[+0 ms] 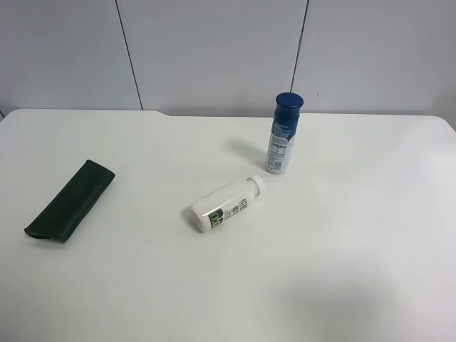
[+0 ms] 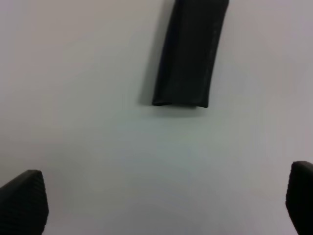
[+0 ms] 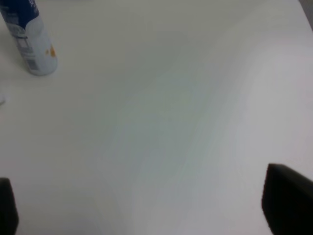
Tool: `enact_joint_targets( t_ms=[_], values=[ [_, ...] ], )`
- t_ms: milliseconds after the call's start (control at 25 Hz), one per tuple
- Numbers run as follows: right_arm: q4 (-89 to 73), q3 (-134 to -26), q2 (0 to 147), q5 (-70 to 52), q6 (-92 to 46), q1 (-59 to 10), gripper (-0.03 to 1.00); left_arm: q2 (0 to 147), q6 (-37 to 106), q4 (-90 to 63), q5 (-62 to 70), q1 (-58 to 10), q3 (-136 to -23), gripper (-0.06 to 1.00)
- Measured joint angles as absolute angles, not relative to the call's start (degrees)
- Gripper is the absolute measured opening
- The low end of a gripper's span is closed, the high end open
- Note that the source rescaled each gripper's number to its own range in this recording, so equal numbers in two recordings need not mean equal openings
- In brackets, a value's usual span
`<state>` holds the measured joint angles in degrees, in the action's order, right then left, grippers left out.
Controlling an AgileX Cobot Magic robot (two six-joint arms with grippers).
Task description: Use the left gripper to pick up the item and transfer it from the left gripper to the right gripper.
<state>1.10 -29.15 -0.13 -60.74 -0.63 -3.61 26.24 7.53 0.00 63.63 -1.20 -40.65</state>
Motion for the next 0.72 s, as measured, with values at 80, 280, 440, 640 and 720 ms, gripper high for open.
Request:
enact_joint_targets(
  t_ms=[80, 280, 440, 640, 720],
  values=[
    [1.1, -29.1, -0.1, -60.7, -0.6, -3.6, 1.00, 31.2, 7.7, 0.6, 63.2, -4.4, -41.7, 1.00],
    [1.1, -29.1, -0.1, -60.7, -0.6, -3.6, 1.00, 43.3, 7.7, 2.7, 59.9, -11.0, -42.3, 1.00],
    [1.1, -29.1, -0.1, -60.7, -0.6, -3.6, 1.00, 53.3, 6.8, 2.8, 56.3, -12.6, -42.3, 1.00],
    [1.1, -29.1, -0.1, -60.7, -0.6, -3.6, 1.00, 65.2, 6.4, 3.0, 50.3, -12.6, -42.3, 1.00],
    [1.1, -29.1, -0.1, -60.7, -0.6, -3.6, 1.00, 69.4, 6.4, 3.0, 48.6, -12.6, -42.3, 1.00]
  ],
)
